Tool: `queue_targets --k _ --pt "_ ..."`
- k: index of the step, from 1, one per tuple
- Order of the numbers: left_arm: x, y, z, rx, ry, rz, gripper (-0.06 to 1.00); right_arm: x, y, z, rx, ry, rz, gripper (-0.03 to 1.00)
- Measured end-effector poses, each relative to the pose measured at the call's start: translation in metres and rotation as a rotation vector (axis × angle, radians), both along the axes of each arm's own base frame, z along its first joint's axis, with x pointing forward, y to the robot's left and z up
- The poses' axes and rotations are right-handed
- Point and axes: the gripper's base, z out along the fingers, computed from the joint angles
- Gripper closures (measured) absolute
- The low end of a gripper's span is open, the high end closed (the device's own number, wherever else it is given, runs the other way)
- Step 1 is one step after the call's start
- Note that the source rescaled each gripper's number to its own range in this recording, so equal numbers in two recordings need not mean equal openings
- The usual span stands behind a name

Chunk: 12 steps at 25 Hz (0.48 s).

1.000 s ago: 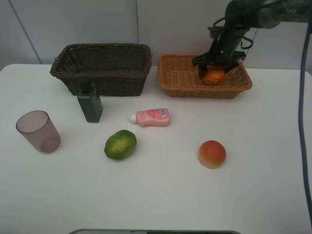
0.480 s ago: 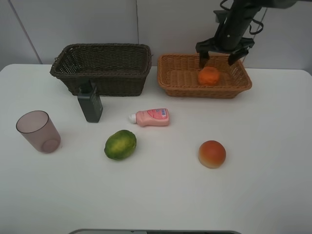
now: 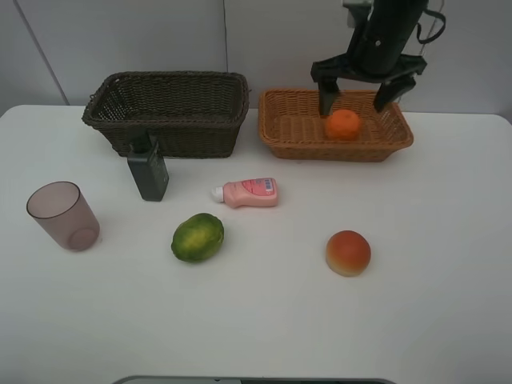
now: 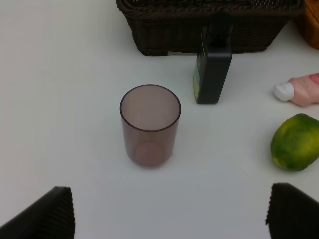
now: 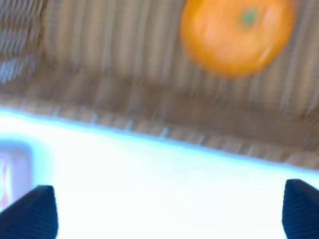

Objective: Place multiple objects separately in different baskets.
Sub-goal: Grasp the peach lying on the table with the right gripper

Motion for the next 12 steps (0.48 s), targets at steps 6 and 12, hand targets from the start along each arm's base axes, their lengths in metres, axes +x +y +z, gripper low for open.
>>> queue_targets --k 6,12 --pt "0.0 0.0 0.0 0.0 0.0 0.0 -0.05 -0.063 0.004 -0.016 0.037 0.031 0.019 -0.03" --pt "0.0 0.0 0.0 0.0 0.0 0.0 -0.05 -0.109 0.009 -0.038 -0.002 0.117 0.09 -0.03"
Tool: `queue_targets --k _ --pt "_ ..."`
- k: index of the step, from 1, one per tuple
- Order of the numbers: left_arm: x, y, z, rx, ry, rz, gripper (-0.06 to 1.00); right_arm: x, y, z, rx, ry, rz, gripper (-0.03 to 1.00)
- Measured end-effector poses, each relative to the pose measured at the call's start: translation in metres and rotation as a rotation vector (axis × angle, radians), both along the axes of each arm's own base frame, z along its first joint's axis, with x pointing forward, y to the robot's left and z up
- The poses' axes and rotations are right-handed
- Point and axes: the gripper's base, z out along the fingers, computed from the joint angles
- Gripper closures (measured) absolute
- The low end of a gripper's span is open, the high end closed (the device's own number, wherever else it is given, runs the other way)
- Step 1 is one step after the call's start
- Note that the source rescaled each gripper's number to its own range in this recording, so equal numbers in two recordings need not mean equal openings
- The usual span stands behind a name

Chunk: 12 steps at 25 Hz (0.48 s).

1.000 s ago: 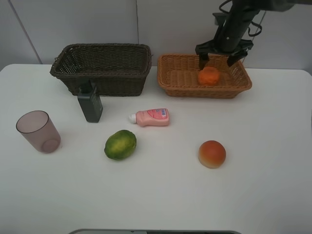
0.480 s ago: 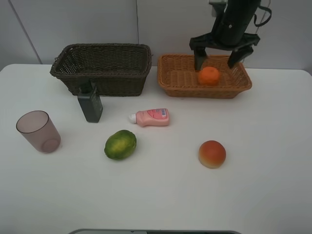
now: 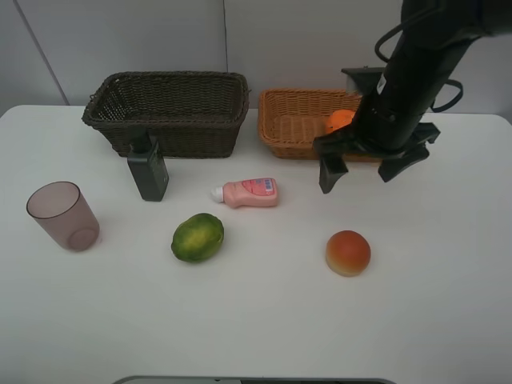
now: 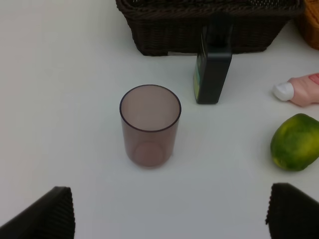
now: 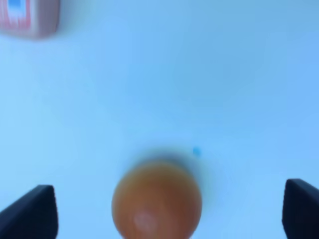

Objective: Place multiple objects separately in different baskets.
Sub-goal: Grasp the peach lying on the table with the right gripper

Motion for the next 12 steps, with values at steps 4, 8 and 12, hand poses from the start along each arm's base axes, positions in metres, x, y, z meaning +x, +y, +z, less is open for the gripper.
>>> queue_targets --k 4,8,12 --pt "0.0 0.0 0.0 0.0 0.0 0.0 -0.05 -0.017 0.009 -0.016 -0.03 0.024 0.206 -0.03" --pt "0.0 0.0 0.0 0.0 0.0 0.0 -0.05 -0.031 0.014 -0.03 -0.064 0.044 0.509 -0.03" --pt "0.0 0.0 0.0 0.0 0.0 0.0 -0.05 -0.037 0.013 -0.041 -0.078 0.02 0.733 -0.03"
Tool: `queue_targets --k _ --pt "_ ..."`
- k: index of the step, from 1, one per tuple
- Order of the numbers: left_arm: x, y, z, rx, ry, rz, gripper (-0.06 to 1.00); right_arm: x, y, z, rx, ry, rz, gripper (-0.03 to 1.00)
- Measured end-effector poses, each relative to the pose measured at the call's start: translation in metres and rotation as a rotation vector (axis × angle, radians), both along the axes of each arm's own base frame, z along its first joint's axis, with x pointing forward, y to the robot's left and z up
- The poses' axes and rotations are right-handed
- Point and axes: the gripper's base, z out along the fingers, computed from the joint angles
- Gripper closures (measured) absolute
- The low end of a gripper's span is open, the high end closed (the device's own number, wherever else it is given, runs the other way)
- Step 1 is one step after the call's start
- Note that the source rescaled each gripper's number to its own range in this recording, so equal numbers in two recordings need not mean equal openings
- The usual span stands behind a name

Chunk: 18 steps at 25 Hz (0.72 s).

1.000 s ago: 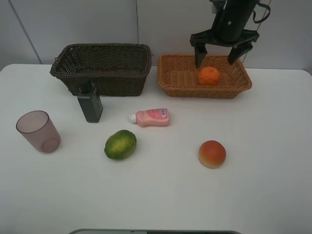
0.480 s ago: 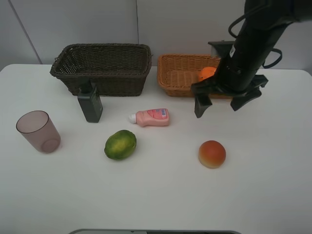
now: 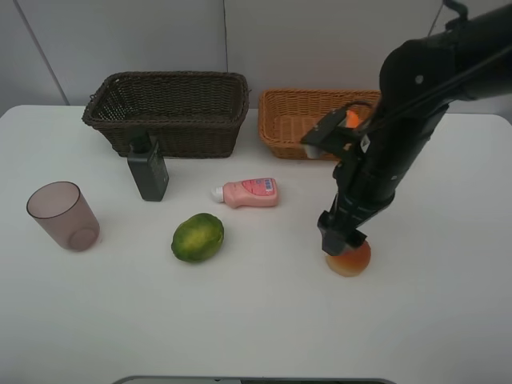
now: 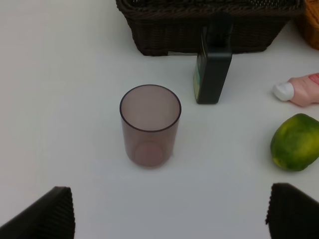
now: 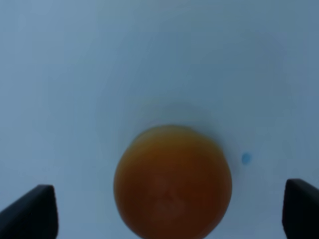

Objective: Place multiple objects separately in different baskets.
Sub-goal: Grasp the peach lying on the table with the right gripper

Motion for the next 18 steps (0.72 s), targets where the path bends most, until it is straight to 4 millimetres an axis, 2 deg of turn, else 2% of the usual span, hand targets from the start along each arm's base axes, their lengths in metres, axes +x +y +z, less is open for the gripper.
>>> queue_targets --k 9,18 --pt "0.0 0.0 0.0 0.0 0.0 0.0 -0.05 -0.006 -0.004 -0.009 -0.038 0.015 0.342 -0.03" --pt "0.0 0.0 0.0 0.0 0.0 0.0 -0.05 -0.003 -0.003 -0.017 -0.03 0.024 0.413 -0.03"
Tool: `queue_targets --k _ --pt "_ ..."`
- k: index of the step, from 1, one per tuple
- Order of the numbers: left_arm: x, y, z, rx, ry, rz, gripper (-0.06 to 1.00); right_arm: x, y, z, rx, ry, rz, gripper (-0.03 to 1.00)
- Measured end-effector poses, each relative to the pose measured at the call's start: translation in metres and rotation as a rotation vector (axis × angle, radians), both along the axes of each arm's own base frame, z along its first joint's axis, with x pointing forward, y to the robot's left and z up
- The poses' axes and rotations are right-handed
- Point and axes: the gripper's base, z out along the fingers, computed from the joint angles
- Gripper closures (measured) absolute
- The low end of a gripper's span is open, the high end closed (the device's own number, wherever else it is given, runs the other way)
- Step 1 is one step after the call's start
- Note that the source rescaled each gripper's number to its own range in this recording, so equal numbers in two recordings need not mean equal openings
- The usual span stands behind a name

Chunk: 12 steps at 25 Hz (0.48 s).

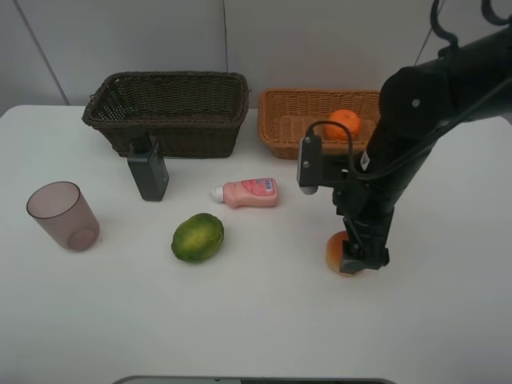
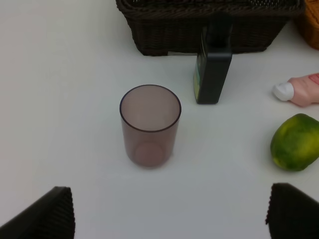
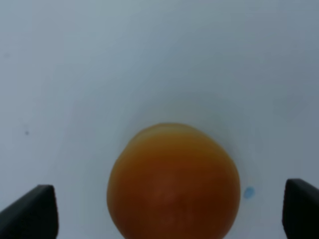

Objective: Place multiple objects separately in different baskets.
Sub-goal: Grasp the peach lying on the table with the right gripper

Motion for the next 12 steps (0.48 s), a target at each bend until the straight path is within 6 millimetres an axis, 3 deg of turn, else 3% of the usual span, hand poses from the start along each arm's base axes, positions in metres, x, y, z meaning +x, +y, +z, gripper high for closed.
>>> queue_targets --k 12 --pt "0.0 0.0 0.0 0.0 0.0 0.0 -0.05 -0.003 -0.005 -0.022 0.02 -0.026 -0.003 -0.03"
